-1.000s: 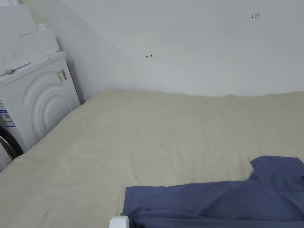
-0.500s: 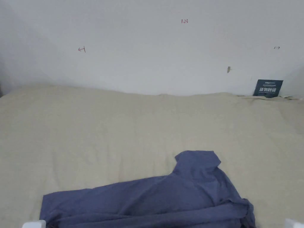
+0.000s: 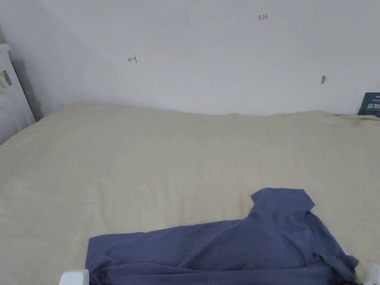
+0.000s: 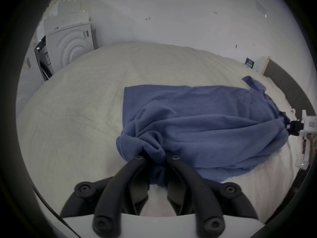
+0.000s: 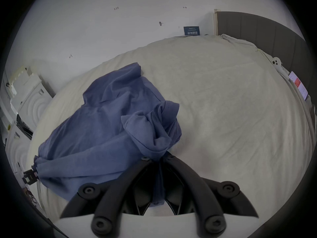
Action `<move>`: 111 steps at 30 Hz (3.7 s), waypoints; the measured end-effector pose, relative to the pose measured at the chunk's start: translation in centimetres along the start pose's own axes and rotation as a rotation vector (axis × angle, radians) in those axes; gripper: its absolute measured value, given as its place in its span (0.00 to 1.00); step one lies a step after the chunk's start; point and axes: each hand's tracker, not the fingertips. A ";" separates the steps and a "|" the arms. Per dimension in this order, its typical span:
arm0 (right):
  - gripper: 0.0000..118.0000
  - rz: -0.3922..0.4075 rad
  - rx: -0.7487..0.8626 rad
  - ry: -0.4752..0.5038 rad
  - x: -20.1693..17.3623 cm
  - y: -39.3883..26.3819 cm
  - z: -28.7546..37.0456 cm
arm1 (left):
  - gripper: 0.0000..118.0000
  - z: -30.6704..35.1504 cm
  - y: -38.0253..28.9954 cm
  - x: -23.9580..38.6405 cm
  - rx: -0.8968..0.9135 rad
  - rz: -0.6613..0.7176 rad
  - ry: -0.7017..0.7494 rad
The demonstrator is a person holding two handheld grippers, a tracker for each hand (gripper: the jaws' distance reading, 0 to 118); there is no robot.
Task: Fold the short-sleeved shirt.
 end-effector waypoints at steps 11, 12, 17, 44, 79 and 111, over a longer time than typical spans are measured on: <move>0.04 -0.055 0.051 0.055 2.0 -1.8 11.7 | 0.07 7.1 -1.3 -2.1 0.014 -0.013 -0.082; 0.04 -0.037 0.050 0.044 2.0 -2.7 12.8 | 0.07 7.6 -1.9 -2.4 -0.013 -0.019 -0.093; 0.04 -0.070 0.009 0.045 2.9 -6.8 16.5 | 0.07 10.7 -5.1 -3.7 -0.036 -0.024 -0.114; 0.51 0.381 0.474 0.102 -6.2 -7.9 28.1 | 0.64 29.2 -1.7 1.5 0.542 -0.055 -0.144; 0.01 0.321 0.223 0.182 -5.7 -14.3 24.0 | 0.50 13.6 -1.5 -2.7 0.181 -0.012 -0.053; 0.72 0.359 -0.010 0.032 -2.9 3.1 7.7 | 0.17 -1.4 1.6 -2.9 -0.152 -0.125 0.016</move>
